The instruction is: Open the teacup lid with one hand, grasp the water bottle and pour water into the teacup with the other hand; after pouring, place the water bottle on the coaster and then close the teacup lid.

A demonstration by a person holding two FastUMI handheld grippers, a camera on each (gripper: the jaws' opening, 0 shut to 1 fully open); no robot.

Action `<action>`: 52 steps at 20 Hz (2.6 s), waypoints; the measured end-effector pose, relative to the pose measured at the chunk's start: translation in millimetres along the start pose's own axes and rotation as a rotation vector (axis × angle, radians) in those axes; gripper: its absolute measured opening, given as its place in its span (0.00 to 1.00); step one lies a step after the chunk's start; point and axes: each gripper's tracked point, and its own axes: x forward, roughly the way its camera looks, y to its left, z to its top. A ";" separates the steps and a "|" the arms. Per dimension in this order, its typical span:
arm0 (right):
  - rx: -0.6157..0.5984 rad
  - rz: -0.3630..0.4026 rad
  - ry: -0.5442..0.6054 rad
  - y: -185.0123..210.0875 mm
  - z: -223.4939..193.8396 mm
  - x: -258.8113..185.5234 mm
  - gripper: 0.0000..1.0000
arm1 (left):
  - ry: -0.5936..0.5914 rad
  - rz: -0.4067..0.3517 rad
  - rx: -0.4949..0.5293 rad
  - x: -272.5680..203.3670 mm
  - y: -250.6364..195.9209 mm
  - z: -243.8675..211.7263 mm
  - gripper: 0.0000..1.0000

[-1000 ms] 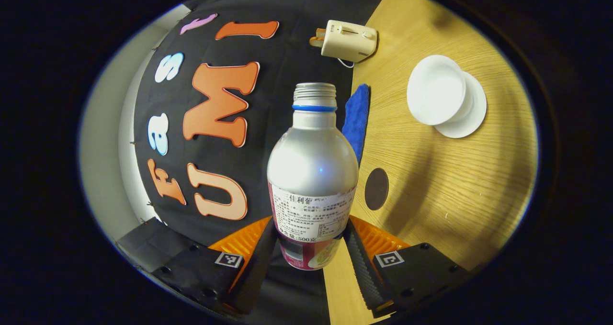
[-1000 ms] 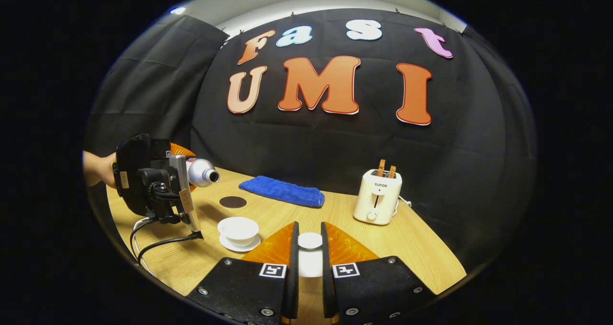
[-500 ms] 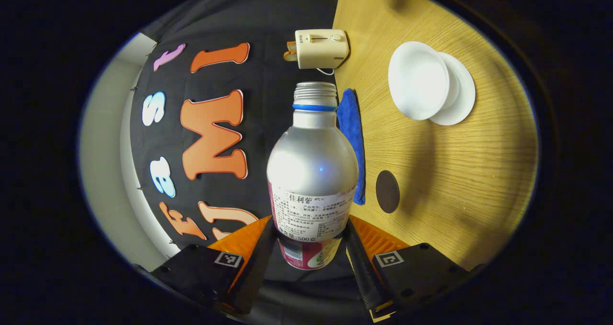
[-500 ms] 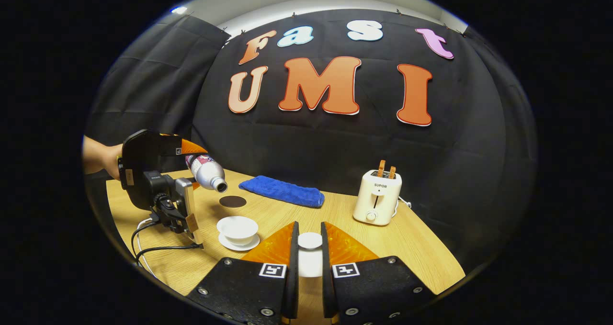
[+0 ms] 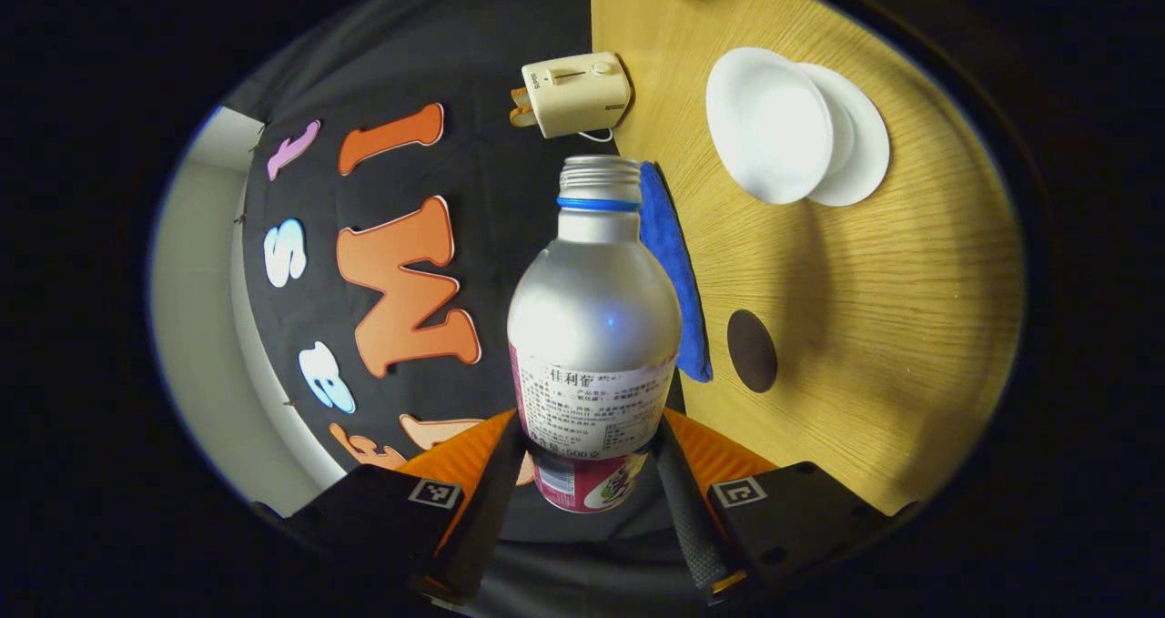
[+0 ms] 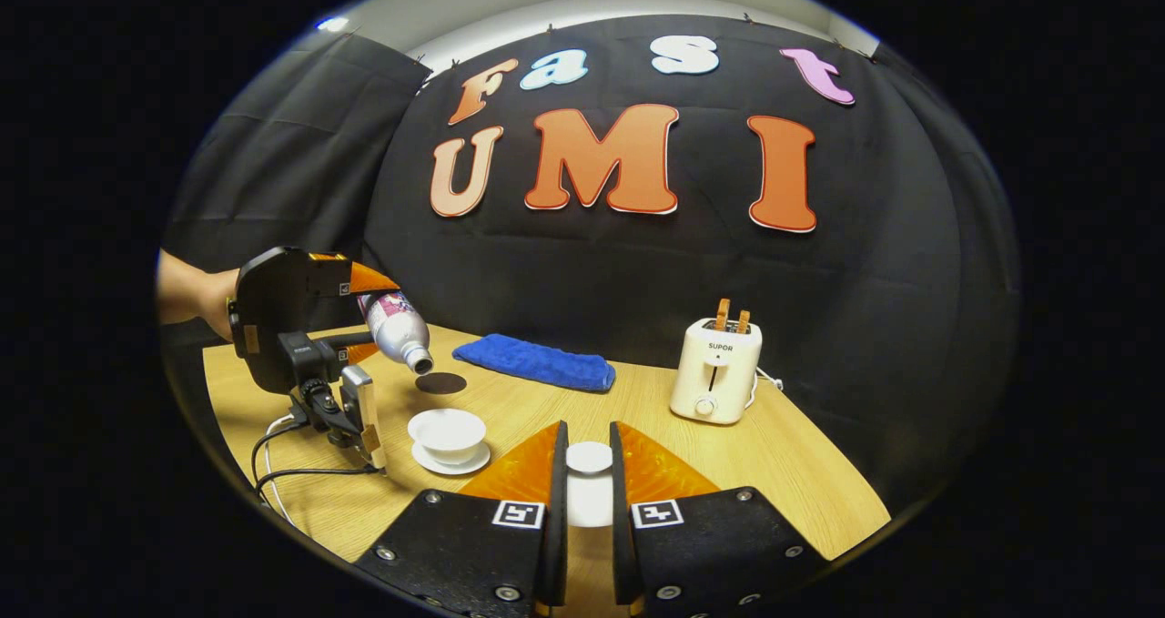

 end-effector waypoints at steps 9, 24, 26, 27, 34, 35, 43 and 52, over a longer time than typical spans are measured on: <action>0.002 0.003 -0.004 -6.7 -3.0 2.9 0.21 | -0.008 0.048 0.090 5.1 22.1 -3.2 0.85; 0.024 0.014 -0.011 -15.3 -3.4 3.0 0.20 | -0.017 0.114 0.204 12.7 59.3 -10.1 0.85; 0.022 0.011 -0.011 -19.4 -5.0 2.1 0.21 | -0.017 0.123 0.212 13.4 65.0 -11.8 0.84; 0.024 0.008 -0.013 -21.2 -3.6 2.4 0.21 | -0.017 0.129 0.217 14.1 69.9 -13.1 0.84; 0.029 0.027 0.007 -18.6 -15.5 2.7 0.20 | -0.023 0.174 0.277 15.3 72.2 -5.1 0.84; 0.025 0.026 0.010 -20.2 -16.5 3.3 0.20 | -0.025 0.175 0.281 14.7 70.7 -4.8 0.84; 0.027 0.036 0.010 -20.2 -15.7 3.5 0.20 | -0.059 0.209 0.333 8.7 56.9 19.3 0.84; 0.012 0.049 0.018 -14.5 -17.3 3.7 0.21 | -0.093 0.220 0.392 4.2 36.6 36.7 0.84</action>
